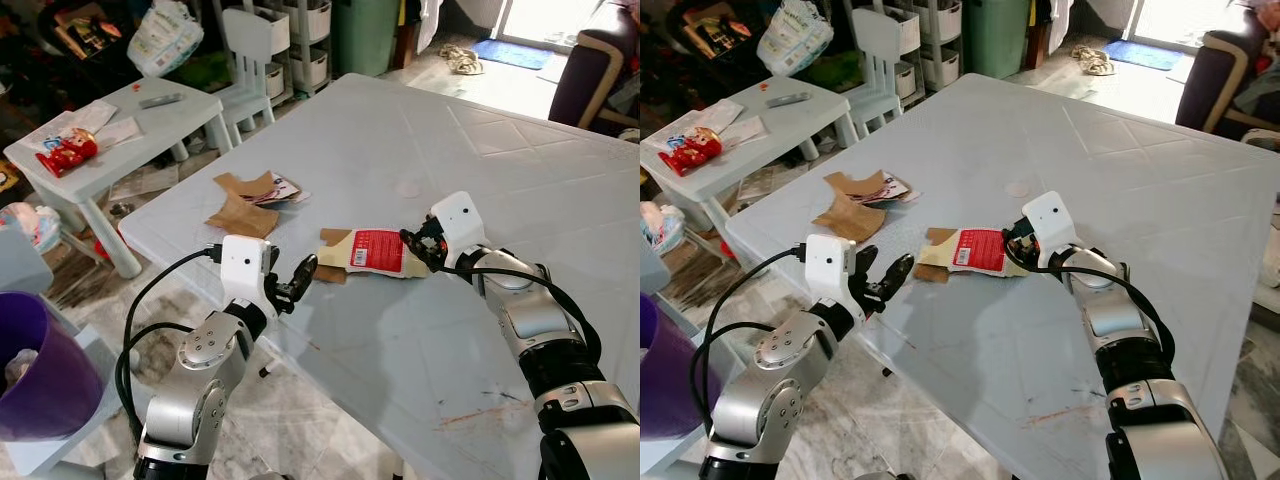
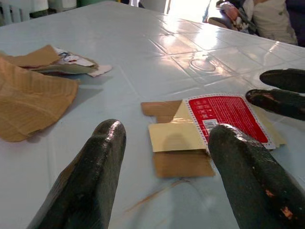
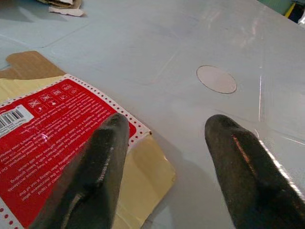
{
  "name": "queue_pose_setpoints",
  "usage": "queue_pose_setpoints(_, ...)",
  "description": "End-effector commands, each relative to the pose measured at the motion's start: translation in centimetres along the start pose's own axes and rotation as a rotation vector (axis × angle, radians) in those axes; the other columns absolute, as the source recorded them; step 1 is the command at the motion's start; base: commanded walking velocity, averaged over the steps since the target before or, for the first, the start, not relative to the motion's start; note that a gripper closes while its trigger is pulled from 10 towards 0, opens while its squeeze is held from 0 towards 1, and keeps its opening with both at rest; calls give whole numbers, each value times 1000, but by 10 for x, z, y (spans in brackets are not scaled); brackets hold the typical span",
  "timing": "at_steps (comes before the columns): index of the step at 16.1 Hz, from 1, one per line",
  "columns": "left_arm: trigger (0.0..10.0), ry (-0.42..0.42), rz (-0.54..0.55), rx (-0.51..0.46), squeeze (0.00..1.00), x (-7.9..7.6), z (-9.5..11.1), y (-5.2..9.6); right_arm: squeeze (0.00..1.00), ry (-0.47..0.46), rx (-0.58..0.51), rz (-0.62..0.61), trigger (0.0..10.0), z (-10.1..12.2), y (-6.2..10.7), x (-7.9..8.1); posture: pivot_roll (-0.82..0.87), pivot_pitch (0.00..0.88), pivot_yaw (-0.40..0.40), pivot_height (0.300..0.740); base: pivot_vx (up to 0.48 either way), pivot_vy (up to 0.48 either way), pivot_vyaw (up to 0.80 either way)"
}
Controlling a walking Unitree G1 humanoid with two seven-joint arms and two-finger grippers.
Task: Picking trash to rubbish bin
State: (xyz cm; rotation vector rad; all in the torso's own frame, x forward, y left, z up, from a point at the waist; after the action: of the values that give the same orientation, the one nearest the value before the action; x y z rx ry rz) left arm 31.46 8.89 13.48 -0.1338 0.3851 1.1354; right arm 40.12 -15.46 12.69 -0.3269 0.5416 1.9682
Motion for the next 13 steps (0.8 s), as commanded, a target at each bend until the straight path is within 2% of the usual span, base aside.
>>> queue_pose_setpoints(1, 10000, -3, 3, 10, 0, 0, -1, 2, 1000, 1, -22, -2, 10000, 8, -3, -1, 80, 78, 24, 740, 0, 0, 0)
queue_pose_setpoints(4, 10000, 13, -41, 41, 0, -6, -5, 2, 1000, -47, -43, 15, 10000, 8, -4, 3, 82, 79, 26, 740, 0, 0, 0)
queue_pose_setpoints(6, 10000, 14, -150, 117, 0, -22, -16, 8, 1000, -106, -76, 49, 10000, 13, -9, 9, 85, 79, 27, 740, 0, 0, 0)
queue_pose_setpoints(8, 10000, 16, -163, 133, 0, -24, -18, 9, 1000, -122, -90, 67, 10000, 16, -11, 13, 89, 78, 29, 740, 0, 0, 0)
queue_pose_setpoints(11, 10000, 9, -163, 142, 0, -24, -20, 11, 1000, -107, -145, 52, 10000, 36, -24, 18, 96, 78, 30, 740, 0, 0, 0)
queue_pose_setpoints(13, 10000, 4, -167, 148, 0, -24, -20, 11, 1000, -96, -127, 40, 10000, 37, -29, 20, 99, 78, 30, 740, 0, 0, 0)
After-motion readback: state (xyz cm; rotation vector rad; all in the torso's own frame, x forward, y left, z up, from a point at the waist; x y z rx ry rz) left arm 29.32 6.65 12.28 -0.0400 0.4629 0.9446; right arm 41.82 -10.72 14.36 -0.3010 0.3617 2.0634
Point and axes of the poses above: a point about 5 cm out from each wrist's last joint towards the gripper, its own y axis pointing back from the gripper into the wrist, its own z axis along the axis of the wrist's last joint, x = y × z, the point moved 4 cm from there along -y, pointing out of the wrist towards the gripper, and after that the axes turned 12 degrees about y, right-handed, at the moved point
